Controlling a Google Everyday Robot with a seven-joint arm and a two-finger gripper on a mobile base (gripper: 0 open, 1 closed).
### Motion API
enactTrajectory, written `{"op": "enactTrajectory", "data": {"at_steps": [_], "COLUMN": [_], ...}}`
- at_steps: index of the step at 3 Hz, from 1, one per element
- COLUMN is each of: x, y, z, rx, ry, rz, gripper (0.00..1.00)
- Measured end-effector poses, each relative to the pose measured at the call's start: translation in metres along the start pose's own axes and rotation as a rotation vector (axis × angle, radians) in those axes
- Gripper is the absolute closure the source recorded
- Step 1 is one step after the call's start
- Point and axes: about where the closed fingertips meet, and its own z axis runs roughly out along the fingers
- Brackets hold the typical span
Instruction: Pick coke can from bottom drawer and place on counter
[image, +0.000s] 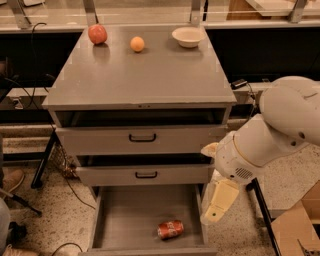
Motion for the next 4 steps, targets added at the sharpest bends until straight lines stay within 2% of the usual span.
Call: {"op": "enactTrajectory", "data": {"at_steps": [1,2,3,4], "x": [0.015,0.063,0.116,0.151], "y": [-0.005,-0.022,-0.050,-0.068], "z": [0.025,0.097,0.181,0.275], "rx": [-0.010,-0.036,-0.036,-0.061], "ry": [0.009,0.061,0.080,0.022], "rz": [0.018,0.050,0.077,0.133], "gripper": [0.00,0.00,0.00,0.00]}}
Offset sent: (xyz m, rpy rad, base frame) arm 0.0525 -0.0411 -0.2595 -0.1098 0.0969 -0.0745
